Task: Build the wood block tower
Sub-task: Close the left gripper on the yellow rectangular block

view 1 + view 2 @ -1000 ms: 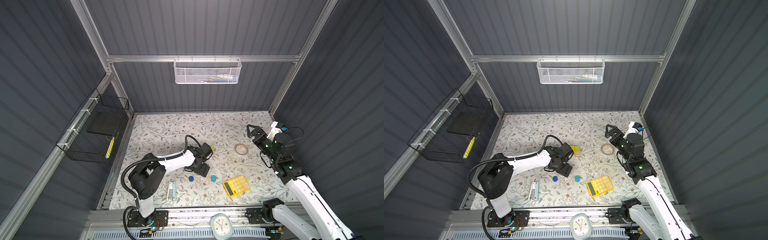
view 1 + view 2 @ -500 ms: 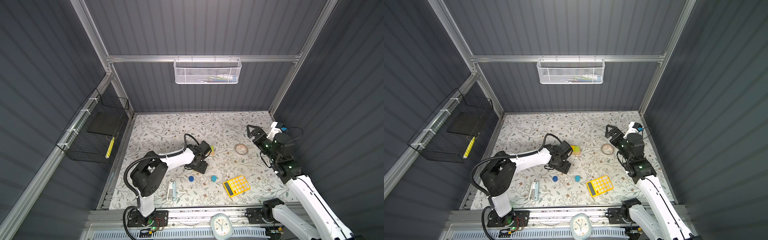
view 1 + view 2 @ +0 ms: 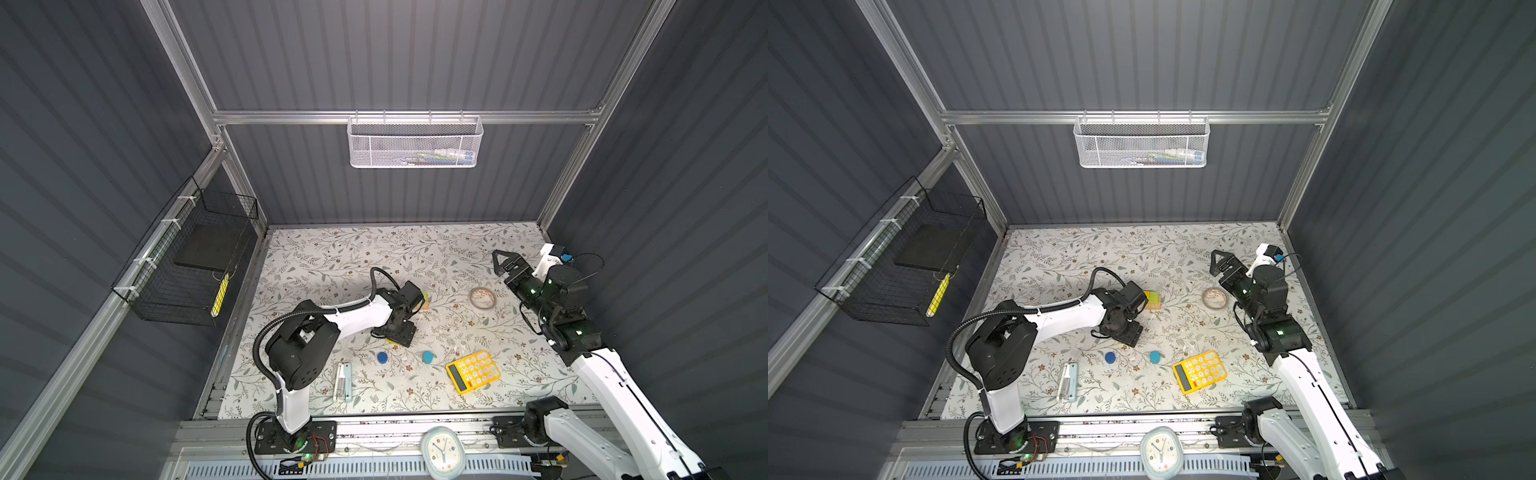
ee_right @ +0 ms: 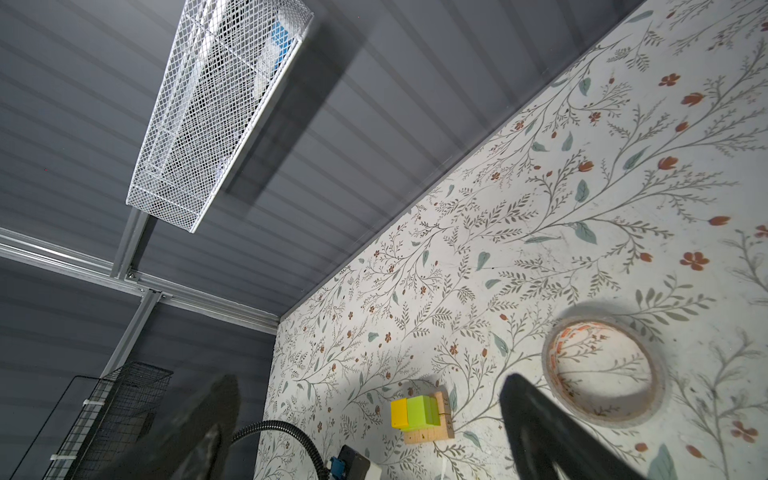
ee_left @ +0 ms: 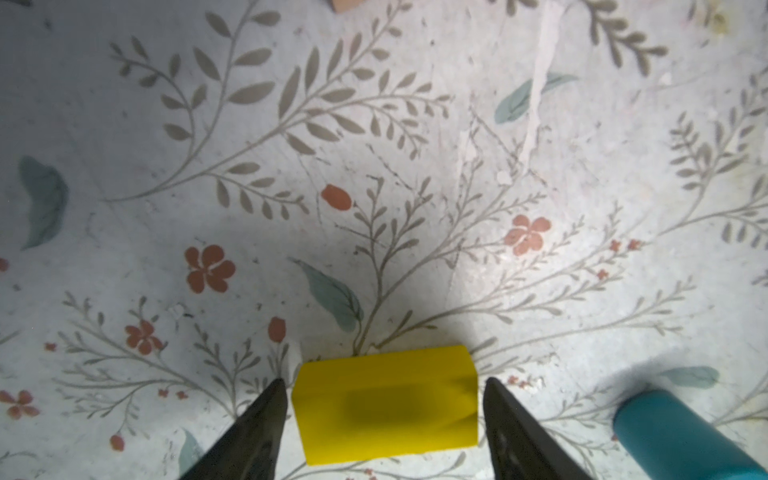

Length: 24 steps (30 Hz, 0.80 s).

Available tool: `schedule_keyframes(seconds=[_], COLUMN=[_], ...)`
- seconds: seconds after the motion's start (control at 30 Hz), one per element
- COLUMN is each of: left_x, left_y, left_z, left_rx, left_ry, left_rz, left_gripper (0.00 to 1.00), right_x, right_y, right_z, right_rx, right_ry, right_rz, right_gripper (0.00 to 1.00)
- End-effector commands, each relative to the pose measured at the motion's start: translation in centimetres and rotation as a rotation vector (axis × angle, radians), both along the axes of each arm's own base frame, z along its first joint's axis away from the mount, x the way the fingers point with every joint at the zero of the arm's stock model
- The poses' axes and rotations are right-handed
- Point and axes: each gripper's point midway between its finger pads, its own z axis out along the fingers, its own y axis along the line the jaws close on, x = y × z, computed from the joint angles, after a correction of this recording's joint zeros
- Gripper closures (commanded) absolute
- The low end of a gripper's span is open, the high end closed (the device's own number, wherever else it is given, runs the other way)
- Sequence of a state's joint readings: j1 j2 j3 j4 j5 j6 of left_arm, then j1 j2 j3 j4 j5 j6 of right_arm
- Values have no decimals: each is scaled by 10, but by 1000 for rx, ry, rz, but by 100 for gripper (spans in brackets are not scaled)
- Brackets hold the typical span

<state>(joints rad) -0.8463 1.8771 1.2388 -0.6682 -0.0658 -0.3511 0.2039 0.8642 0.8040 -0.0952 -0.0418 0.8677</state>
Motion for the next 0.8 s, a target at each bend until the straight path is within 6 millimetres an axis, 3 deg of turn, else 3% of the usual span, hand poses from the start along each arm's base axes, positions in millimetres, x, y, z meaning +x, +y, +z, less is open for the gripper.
schedule_keyframes(seconds=[0.0,0.77], left_x=[-2,-4], left_y=[0,2], left_z=[2,0], left_rx=[2,22], left_ry=[24,43], left_rz=[11,31], left_gripper=[26,33], right_x=[2,4], right_y=[1,1], right_z=[1,-2], right_rx=[8,16], right_ry=[-13,-6], right_rz=[5,12], right_gripper=[1,1])
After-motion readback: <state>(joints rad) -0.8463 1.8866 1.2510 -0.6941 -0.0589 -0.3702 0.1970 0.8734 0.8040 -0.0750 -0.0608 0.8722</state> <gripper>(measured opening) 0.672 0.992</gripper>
